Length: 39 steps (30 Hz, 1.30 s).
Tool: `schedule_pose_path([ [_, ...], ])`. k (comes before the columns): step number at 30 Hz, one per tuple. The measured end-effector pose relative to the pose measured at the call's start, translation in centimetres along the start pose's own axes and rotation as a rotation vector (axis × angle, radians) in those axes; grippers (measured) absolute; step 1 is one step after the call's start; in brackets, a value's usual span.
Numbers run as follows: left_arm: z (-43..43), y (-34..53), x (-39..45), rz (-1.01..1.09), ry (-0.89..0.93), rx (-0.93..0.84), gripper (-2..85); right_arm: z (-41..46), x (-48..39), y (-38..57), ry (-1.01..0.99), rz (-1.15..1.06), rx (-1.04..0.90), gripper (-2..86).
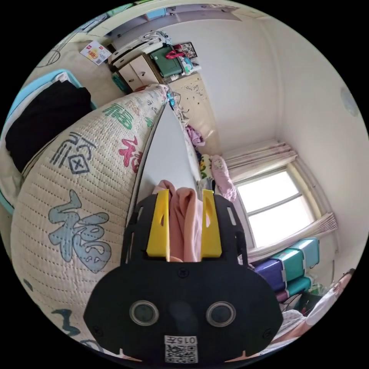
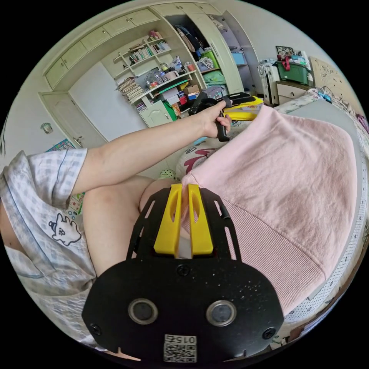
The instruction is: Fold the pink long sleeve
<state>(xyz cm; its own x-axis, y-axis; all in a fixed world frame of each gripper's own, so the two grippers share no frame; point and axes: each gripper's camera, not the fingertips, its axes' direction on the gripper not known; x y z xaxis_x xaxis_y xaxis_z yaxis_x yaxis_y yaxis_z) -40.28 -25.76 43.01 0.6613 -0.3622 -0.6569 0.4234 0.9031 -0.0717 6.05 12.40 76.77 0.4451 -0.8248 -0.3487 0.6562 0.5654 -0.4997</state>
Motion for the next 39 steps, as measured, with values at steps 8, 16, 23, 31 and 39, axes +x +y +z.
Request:
schedule_pose_path([
  [8,4.0,-1.0,3.9,0.26,-0.285,-0.255,2.5,0.9,-0.9,-1.9,-0.022,-0.005,0.0,2.1],
  [16,4.8,-1.3,8.4,0.432,-0.482,-0.189,0.9,5.3,0.1,-4.3,-0.017,0.006,-0.097,2.2],
  [23,8.4,0.2,6.8,0.42,-0.576,-0.269,1.7,8.9,0.0,-3.8,0.105,-0.032,-0.196,3.0],
  [31,8.8,0.3,10.8,0.471,-0.663,-0.27,6.7,3.8,-1.0,-3.4,0.08,-0.007,-0.107,5.0],
  [39,11.0,2.5,22.1,0.781,-0.501,-0.236,6.5,-11.7,0.4,2.7,0.184,0.101,0.279,6.7],
])
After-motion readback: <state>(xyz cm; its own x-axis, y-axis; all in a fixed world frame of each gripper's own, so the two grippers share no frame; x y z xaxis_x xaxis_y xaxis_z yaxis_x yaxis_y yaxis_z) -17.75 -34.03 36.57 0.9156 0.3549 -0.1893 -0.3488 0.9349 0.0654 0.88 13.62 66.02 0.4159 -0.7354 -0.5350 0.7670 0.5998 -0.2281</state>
